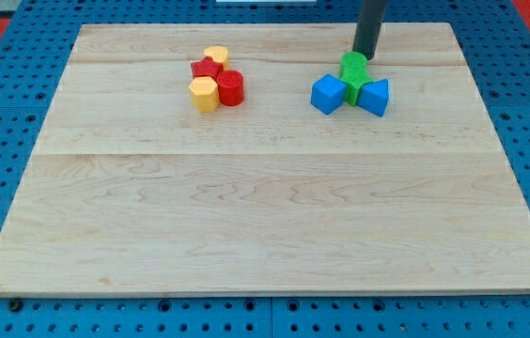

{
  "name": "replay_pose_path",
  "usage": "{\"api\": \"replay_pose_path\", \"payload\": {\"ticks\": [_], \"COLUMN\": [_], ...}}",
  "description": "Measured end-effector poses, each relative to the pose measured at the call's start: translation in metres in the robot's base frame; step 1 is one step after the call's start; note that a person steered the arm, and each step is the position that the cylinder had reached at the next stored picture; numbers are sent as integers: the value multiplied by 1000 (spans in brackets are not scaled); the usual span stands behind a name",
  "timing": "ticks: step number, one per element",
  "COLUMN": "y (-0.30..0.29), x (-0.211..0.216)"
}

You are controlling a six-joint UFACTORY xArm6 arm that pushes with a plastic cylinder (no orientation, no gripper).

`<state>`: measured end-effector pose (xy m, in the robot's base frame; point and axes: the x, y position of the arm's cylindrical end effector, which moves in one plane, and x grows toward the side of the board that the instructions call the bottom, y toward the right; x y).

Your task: Push yellow heart into red blocks

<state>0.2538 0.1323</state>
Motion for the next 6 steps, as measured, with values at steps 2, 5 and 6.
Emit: {"api": "replay_pose_path", "payload": {"ticks": [2, 5, 6], "y": [-111, -222, -214], "x": [-17, -18, 6]}}
